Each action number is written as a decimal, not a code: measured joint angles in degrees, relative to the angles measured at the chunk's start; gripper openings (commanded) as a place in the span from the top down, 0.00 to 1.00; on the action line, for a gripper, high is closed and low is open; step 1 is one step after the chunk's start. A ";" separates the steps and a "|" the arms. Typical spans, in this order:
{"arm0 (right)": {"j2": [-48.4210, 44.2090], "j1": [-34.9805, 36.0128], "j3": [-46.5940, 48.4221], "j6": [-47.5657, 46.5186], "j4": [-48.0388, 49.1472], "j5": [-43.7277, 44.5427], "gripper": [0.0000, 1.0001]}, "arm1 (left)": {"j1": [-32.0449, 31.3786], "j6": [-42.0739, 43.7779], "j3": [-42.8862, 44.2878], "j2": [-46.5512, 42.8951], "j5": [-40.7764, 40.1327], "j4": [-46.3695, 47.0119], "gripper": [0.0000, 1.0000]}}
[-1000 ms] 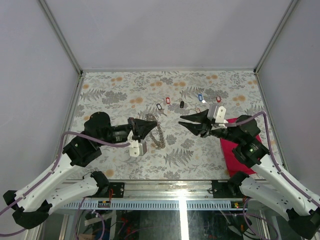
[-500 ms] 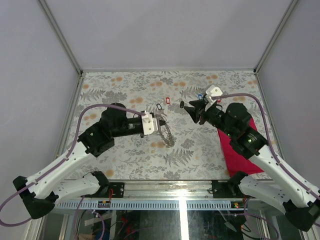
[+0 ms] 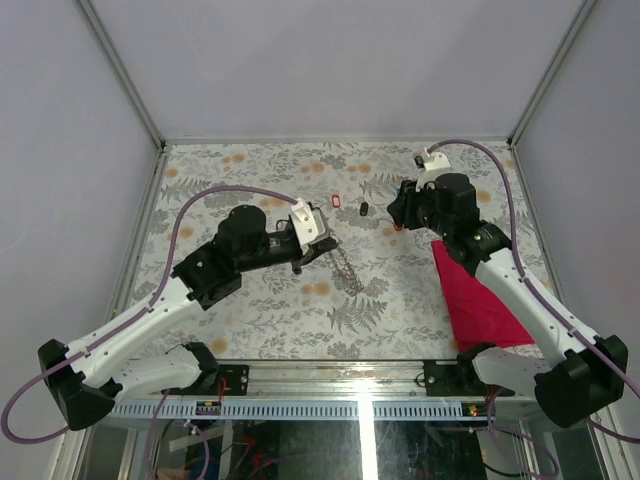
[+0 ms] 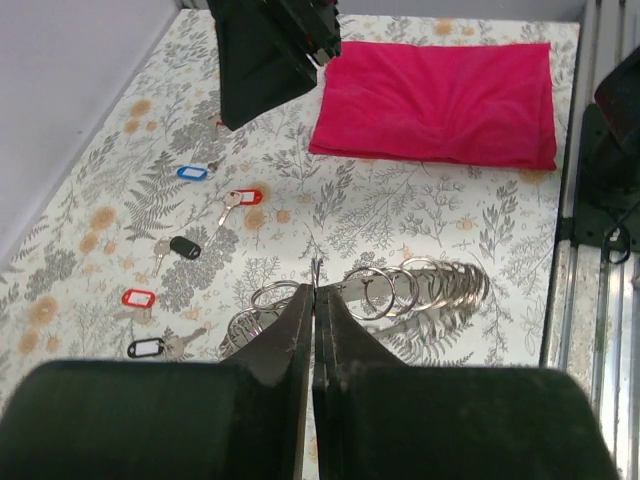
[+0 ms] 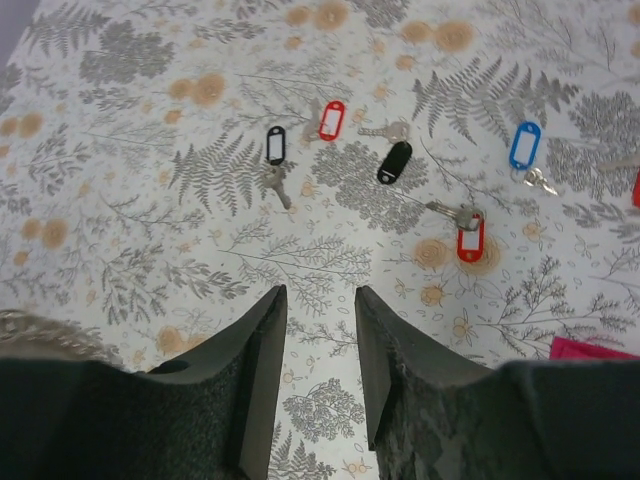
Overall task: Put the keys on the keyring
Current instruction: Pick up the key from the center of the board.
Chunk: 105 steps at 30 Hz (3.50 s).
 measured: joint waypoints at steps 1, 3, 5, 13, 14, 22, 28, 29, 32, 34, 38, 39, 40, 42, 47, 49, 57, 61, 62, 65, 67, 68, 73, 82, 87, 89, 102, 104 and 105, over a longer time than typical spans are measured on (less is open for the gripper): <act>0.98 -0.87 0.00 1.03 0.00 -0.04 0.58 | 0.00 -0.96 -0.81 -0.66 -0.90 0.79 1.00; 3.41 -2.23 0.09 2.80 0.04 0.00 0.57 | 0.00 -3.30 -2.29 -2.10 -3.10 1.92 1.00; 6.29 -3.23 0.31 4.11 0.07 0.28 0.55 | 0.00 -5.86 -2.95 -2.99 -5.44 2.51 1.00; 20.28 -6.21 4.24 4.90 -1.16 2.47 0.52 | 0.00 -15.47 -2.99 -2.64 -14.43 2.80 1.00; 21.49 -6.29 4.94 4.70 -1.42 3.10 0.52 | 0.00 -16.02 -2.99 -2.49 -14.84 2.78 1.00; 35.58 -6.75 19.32 -4.20 -6.97 5.40 0.52 | 0.00 -17.79 -2.99 -1.53 -15.89 0.90 1.00; 43.98 -9.01 27.85 -12.33 -13.64 3.41 0.58 | 0.00 -17.53 -1.79 -0.94 -16.13 -3.17 1.00; 45.22 -9.35 29.14 -13.55 -14.88 2.91 0.61 | 0.00 -17.40 -1.49 -0.79 -16.15 -3.74 1.00; 49.00 -10.34 33.18 -16.76 -18.60 1.03 0.64 | 0.00 -17.40 -0.63 -0.46 -16.31 -5.53 1.00; 51.41 -10.80 36.37 -18.86 -21.42 -0.59 0.63 | 0.00 -17.42 0.02 -0.15 -16.33 -6.32 1.00; 55.41 -11.61 39.71 -21.77 -24.74 -3.37 0.61 | 0.00 -17.84 1.29 0.72 -16.22 -7.74 1.00; 55.93 -11.74 40.19 -22.43 -25.44 -4.20 0.61 | 0.00 -17.88 1.60 0.96 -16.06 -8.24 1.00; 56.35 -11.82 40.61 -22.88 -26.01 -4.74 0.62 | 0.00 -17.94 1.73 1.14 -15.93 -8.52 1.00; 57.31 -12.11 41.81 -23.85 -27.32 -5.97 0.63 | 0.00 -18.12 1.84 1.33 -15.78 -8.96 1.00; 59.25 -12.50 43.85 -25.20 -28.44 -7.61 0.64 | 0.00 -18.73 1.95 1.44 -15.61 -9.29 1.00; 60.11 -12.57 44.46 -25.57 -28.70 -8.20 0.63 | 0.00 -19.10 1.97 1.44 -15.58 -9.62 1.00; 61.83 -12.61 45.59 -26.86 -30.25 -8.90 0.65 | 0.00 -19.71 3.32 1.84 -15.19 -10.82 1.00; 62.66 -12.74 46.69 -27.34 -30.42 -9.38 0.67 | 0.00 -20.00 4.15 2.38 -14.86 -10.95 1.00; 62.84 -12.79 46.84 -27.47 -30.60 -9.62 0.67 | 0.00 -20.02 4.24 2.51 -14.75 -10.95 1.00; 63.36 -12.90 47.12 -27.74 -30.82 -10.10 0.67 | 0.00 -20.35 4.33 2.71 -14.51 -11.06 1.00; 63.65 -12.92 47.12 -27.96 -30.95 -10.21 0.67 | 0.00 -20.44 4.42 2.82 -14.36 -11.15 1.00; 63.78 -12.94 47.12 -28.06 -31.01 -10.23 0.67 | 0.00 -20.50 4.48 2.89 -14.29 -11.17 1.00; 64.63 -13.03 47.15 -28.61 -31.10 -10.27 0.69 | 0.00 -20.81 4.61 3.39 -14.08 -11.32 1.00; 65.53 -13.35 47.78 -29.05 -31.45 -10.34 0.74 | -0.02 -20.90 4.70 3.78 -13.77 -11.39 1.00; 65.92 -13.38 48.52 -29.29 -31.47 -10.40 0.83 | -0.02 -20.96 4.70 3.78 -13.70 -11.47 1.00; 65.96 -13.38 48.52 -29.42 -31.47 -10.80 0.87 | -0.02 -21.03 4.70 3.78 -13.70 -11.56 1.00; 65.88 -13.44 48.26 -29.68 -31.08 -11.85 1.00 | -0.09 -21.38 4.70 3.78 -13.33 -12.02 1.00; 65.66 -13.44 47.91 -29.66 -30.64 -11.82 1.00 | -0.09 -21.46 4.70 3.78 -13.29 -12.04 1.00; 65.42 -13.44 47.60 -29.66 -30.51 -11.82 1.00 | -0.09 -21.49 4.70 3.78 -13.29 -12.04 1.00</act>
